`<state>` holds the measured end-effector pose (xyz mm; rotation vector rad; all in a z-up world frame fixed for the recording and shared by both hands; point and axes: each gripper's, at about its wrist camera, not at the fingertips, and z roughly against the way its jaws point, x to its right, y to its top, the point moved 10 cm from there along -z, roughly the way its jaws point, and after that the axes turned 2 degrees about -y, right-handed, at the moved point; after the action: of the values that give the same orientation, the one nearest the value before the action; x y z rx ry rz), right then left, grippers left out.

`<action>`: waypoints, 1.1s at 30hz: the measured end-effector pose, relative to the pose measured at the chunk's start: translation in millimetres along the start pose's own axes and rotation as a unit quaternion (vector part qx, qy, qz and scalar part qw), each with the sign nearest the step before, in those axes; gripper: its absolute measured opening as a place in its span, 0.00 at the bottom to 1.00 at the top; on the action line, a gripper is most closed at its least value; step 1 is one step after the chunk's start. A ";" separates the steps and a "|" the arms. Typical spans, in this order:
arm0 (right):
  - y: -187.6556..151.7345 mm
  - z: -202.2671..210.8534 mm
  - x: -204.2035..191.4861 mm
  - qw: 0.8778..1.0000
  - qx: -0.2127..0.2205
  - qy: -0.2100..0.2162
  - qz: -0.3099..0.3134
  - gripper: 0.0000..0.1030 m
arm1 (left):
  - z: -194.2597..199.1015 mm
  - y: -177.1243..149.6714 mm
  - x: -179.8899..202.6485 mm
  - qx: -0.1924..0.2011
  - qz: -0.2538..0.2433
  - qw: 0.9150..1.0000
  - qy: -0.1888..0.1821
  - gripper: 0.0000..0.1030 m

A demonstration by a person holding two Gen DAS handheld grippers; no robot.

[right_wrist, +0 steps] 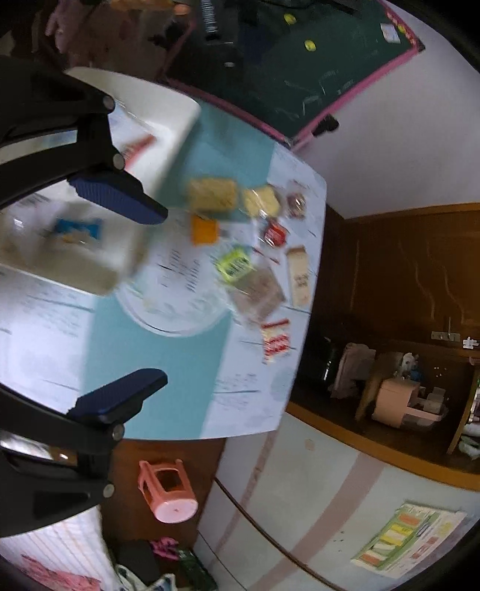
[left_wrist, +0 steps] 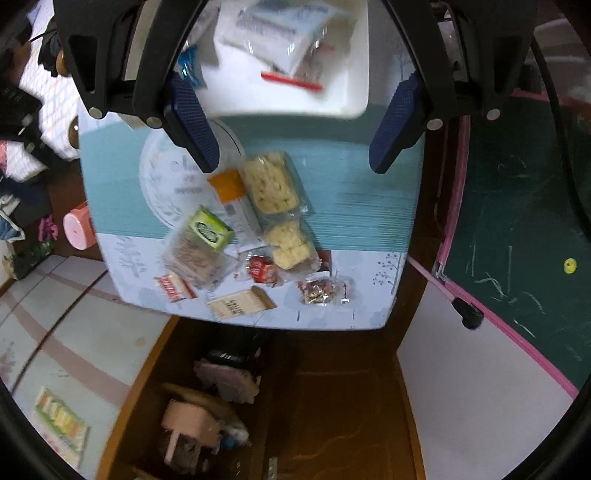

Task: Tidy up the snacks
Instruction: 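Grasp a clear cracker bag with the left gripper while the right grasps a printed bread bag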

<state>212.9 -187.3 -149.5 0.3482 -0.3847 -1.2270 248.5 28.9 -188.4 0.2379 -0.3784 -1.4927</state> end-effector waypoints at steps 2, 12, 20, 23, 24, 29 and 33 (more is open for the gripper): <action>25.6 -19.9 4.4 1.000 -0.001 0.001 0.007 0.79 | -29.2 6.8 -2.1 -0.025 0.010 1.000 0.003 0.80; 99.6 -153.1 6.1 0.997 -0.026 -0.003 0.075 0.79 | -151.4 0.5 0.8 -0.122 0.069 0.990 -0.006 0.80; 91.9 -230.3 -2.2 0.989 -0.070 -0.004 0.133 0.87 | -199.0 -19.7 3.7 -0.173 0.106 0.979 -0.026 0.80; 87.3 -248.2 -8.1 0.984 -0.083 -0.010 0.156 0.87 | -208.8 -23.0 5.0 -0.180 0.109 0.977 -0.026 0.80; 86.8 -253.2 -9.9 0.983 -0.086 -0.013 0.162 0.87 | -211.8 -24.4 5.2 -0.182 0.109 0.977 -0.025 0.80; 82.0 -272.1 -18.9 0.982 -0.109 -0.002 0.157 0.87 | -219.7 -26.9 2.5 -0.185 0.116 0.975 -0.033 0.80; 77.0 -281.0 -19.3 0.982 -0.119 -0.008 0.143 0.87 | -220.6 -29.1 0.7 -0.182 0.106 0.977 -0.030 0.80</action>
<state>402.3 -131.6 -364.6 0.0727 -0.2861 -0.9812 307.2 9.2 -402.1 -0.1360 -0.1654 -1.3314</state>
